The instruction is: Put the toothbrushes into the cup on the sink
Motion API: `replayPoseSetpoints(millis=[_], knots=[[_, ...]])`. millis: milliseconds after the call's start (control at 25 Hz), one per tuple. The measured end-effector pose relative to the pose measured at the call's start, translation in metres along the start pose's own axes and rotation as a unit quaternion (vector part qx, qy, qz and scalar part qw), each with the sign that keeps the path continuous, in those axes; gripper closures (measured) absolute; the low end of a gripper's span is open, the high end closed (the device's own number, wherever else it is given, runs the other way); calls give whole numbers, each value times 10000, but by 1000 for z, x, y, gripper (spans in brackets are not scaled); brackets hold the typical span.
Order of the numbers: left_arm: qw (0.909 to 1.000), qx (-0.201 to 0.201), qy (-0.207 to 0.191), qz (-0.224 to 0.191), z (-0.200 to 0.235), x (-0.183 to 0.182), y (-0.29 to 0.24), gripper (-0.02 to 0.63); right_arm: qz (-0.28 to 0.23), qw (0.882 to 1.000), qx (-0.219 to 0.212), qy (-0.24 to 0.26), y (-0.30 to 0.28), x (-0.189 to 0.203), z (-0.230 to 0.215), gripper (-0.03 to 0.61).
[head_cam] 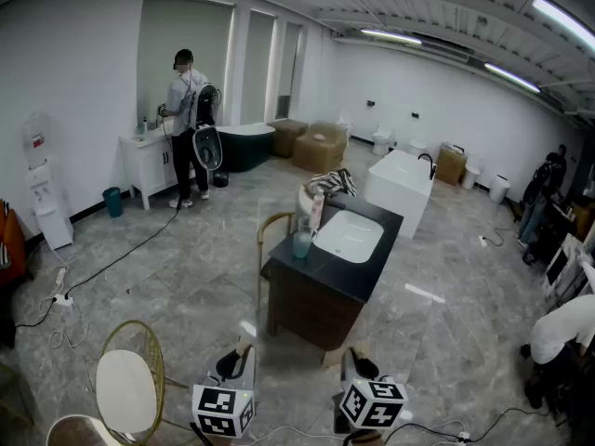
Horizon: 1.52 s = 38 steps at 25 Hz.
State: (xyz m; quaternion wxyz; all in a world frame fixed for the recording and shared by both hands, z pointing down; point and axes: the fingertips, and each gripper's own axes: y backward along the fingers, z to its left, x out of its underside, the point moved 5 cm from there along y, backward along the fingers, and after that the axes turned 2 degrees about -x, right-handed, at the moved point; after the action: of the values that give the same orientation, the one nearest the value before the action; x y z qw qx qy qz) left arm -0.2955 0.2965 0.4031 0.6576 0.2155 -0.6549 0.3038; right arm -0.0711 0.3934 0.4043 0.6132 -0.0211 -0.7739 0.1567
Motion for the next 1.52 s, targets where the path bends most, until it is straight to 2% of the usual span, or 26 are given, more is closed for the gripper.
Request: replayPoseSetpoints(millis=[280,520,880,1200,1520], knots=[[10000,39,29,15,9,2,6,569,-38,9999,102,36,3,-1,10,549],[9999,29,109,17,24,5,7,569,8,10000,6,-47,-1,3,23,549],[9998,175,72,60,26,11,-12,569,45,9992,286,-266,-9,7,6,549],[9999,101,60,72,31,8,-52,569,34,9990,306,-333,-46,-5,-17,549],[9999,50,-101,-45,30,-5,-125,569,-35,9990,187,-399,-109,-29,-54,549]])
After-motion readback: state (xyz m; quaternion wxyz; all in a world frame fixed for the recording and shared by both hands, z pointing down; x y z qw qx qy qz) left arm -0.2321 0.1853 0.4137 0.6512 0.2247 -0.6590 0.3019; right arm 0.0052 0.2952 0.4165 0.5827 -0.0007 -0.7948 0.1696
